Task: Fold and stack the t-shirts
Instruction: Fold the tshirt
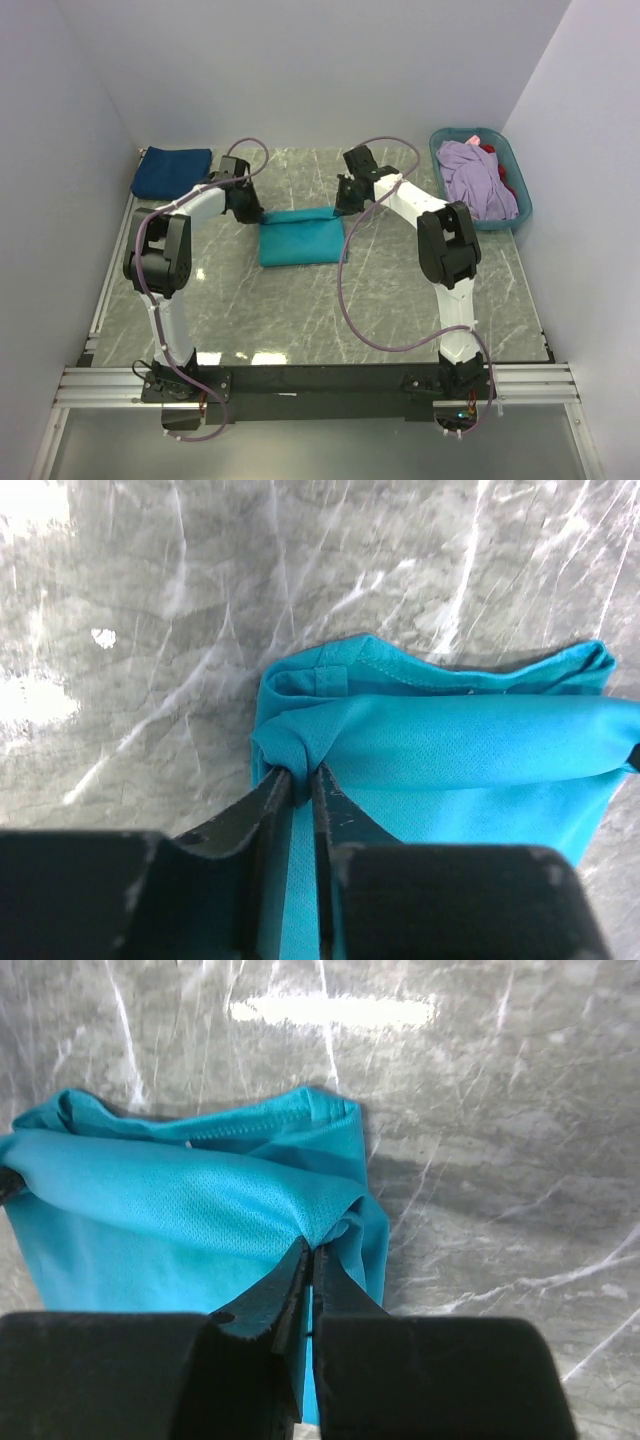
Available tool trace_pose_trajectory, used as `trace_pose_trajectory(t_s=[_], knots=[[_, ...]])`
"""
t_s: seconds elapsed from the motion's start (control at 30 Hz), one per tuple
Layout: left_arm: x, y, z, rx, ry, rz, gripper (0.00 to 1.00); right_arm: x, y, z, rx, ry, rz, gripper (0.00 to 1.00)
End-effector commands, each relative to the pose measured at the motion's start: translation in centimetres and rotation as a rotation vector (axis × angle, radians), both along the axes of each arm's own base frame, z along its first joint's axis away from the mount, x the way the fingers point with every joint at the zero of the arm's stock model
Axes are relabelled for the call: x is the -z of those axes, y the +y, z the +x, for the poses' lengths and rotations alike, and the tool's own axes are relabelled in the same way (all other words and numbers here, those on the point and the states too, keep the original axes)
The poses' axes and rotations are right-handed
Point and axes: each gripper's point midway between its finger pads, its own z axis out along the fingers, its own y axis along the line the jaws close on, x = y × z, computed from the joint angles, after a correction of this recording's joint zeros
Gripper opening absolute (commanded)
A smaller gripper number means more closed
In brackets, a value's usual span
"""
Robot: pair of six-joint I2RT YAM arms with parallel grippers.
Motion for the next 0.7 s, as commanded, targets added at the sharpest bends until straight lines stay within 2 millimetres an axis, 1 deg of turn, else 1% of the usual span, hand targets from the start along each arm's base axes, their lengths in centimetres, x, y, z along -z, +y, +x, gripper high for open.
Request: trace_pose_trajectory(t_s=[0.0,0.03,0.07,0.1,0.17,0.2,0.23,0.27,0.3,0.33,0.37,0.4,0.43,0.47,0.5,0.53,0.57,0.6,0.63,0.67], knots=[[-1.9,-0.5,1.7,0.026,-0.096,0.023,0.20,-1.2,-0.6,2.1,0.057,-0.082,0.005,0.05],[-2.1,-0.7,1.7,0.033,-0.101,0.032,0.25,-1.2,-0.8,2.1,0.061,-0.081,0.003,0.11],[-2.1,-0.6,1.7,0.027,-0.101,0.046,0.28,-1.1,-0.9,2.2,0.062,-0.081,-0.004,0.13],[-2.4,-0.6,1.6,0.028,-0.105,0.050,0.31,-1.5,-0.8,2.2,0.059,-0.083,-0.007,0.19],[-2.9,-0.2,1.5,0.011,-0.117,0.070,0.46,-2.2,-0.9,2.2,0.060,-0.097,-0.008,0.25],[-4.0,-0.1,1.6,0.006,-0.140,0.072,0.53,-2.6,-1.1,2.2,0.062,-0.106,-0.012,0.27],[-4.6,0.1,1.5,-0.002,-0.149,0.082,0.62,-3.8,-1.1,2.3,0.062,-0.130,-0.002,0.31],[-5.2,0.4,1.5,-0.014,-0.161,0.094,0.66,-4.5,-1.1,2.2,0.055,-0.145,0.000,0.33],[-6.8,0.8,1.6,-0.032,-0.197,0.111,0.71,-5.0,-1.2,2.0,0.049,-0.151,0.000,0.36],[-7.5,0.7,1.3,-0.028,-0.205,0.109,0.78,-6.3,-1.3,1.8,0.044,-0.172,0.007,0.37],[-8.3,1.1,1.2,-0.044,-0.225,0.129,0.82,-6.9,-1.4,1.6,0.031,-0.182,0.000,0.38],[-10.2,1.4,1.0,-0.060,-0.266,0.137,0.83,-7.0,-1.5,1.0,0.019,-0.177,-0.005,0.40],[-10.6,1.0,0.3,-0.047,-0.278,0.146,0.85,-8.6,-1.3,0.4,0.002,-0.205,0.021,0.40],[-11.1,1.1,-0.1,-0.049,-0.295,0.157,0.86,-9.1,-1.1,-0.1,-0.020,-0.217,0.037,0.41],[-12.7,1.0,-0.7,-0.047,-0.336,0.160,0.86,-8.8,-0.6,-0.7,-0.048,-0.222,0.060,0.41],[-11.9,0.5,-1.8,-0.024,-0.323,0.165,0.85,-9.7,-0.1,-1.3,-0.079,-0.239,0.096,0.41],[-12.0,0.1,-2.2,-0.014,-0.333,0.155,0.84,-10.0,0.9,-2.2,-0.131,-0.232,0.144,0.41],[-12.3,-0.3,-2.7,-0.003,-0.346,0.142,0.83,-9.9,1.4,-2.5,-0.159,-0.236,0.173,0.41],[-11.3,-1.0,-3.5,0.026,-0.326,0.115,0.78,-9.8,2.0,-2.8,-0.186,-0.235,0.199,0.41],[-11.0,-1.3,-3.6,0.035,-0.327,0.100,0.76,-9.9,2.8,-3.3,-0.226,-0.224,0.245,0.41]])
